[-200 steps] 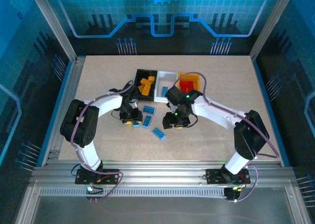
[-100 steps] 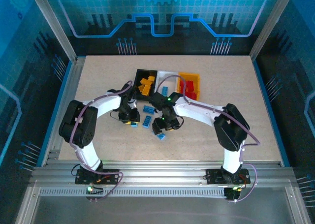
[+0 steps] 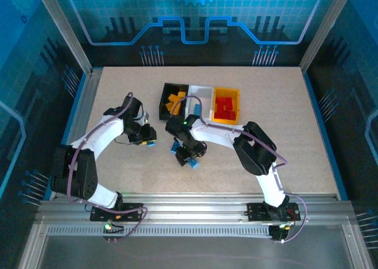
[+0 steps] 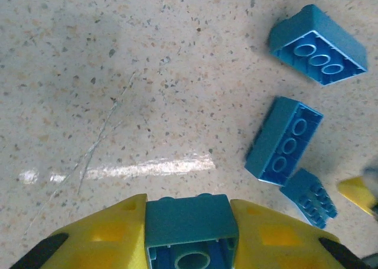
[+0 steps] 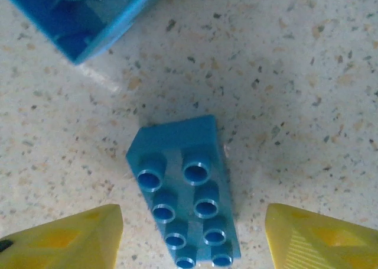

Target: Sort the legos into containers by color

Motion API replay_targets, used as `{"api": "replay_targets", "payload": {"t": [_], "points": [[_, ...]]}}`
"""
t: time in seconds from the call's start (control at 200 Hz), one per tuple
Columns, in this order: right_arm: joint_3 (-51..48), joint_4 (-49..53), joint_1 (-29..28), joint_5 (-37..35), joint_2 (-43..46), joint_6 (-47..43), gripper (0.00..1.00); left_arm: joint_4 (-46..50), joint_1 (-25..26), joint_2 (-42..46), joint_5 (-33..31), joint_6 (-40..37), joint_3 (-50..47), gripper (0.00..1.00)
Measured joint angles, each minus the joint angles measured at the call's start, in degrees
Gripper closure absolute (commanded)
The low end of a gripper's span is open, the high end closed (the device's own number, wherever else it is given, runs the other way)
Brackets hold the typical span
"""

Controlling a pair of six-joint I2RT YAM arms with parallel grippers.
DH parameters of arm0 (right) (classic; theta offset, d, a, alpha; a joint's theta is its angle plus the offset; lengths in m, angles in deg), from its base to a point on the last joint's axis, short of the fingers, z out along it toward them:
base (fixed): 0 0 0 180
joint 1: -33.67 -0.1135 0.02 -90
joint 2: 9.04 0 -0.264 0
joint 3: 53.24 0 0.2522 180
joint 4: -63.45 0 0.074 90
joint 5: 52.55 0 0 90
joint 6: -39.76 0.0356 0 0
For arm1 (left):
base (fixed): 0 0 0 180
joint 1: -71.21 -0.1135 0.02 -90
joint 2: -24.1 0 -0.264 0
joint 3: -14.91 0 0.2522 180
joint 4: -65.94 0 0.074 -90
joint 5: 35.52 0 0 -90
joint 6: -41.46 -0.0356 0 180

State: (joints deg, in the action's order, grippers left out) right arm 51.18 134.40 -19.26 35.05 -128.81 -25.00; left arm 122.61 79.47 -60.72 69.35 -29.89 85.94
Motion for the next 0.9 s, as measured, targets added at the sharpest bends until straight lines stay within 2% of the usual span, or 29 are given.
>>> {"api": "replay_targets", "payload": {"t": [0.1, 0.4, 0.535, 0.64, 0.9], "points": [[0.6, 0.0, 0.0, -0.3, -1.6, -0.2, 0.41, 1.9, -1.1, 1.3, 0.9, 0.6, 1.3, 0.67], [-0.6, -1.2, 0.1, -1.7, -1.8, 0.2, 0.67, 4.7, -2.5, 1.3, 4.0, 2.2, 9.9, 0.66], [-6.9, -4.6, 0.6, -1.5, 2.4, 0.8, 0.69, 4.6, -2.2, -1.2, 5.2, 4.0, 14.4, 0.66], [-14.6, -6.5, 2.5, -0.9, 7.7, 2.0, 0.7, 4.3, -0.1, -6.3, 5.7, 5.6, 19.6, 0.66], [-32.6, -7.6, 13.3, 0.9, 23.5, 5.4, 0.7, 2.7, 9.0, -24.3, 6.0, 9.0, 38.8, 0.65]]}}
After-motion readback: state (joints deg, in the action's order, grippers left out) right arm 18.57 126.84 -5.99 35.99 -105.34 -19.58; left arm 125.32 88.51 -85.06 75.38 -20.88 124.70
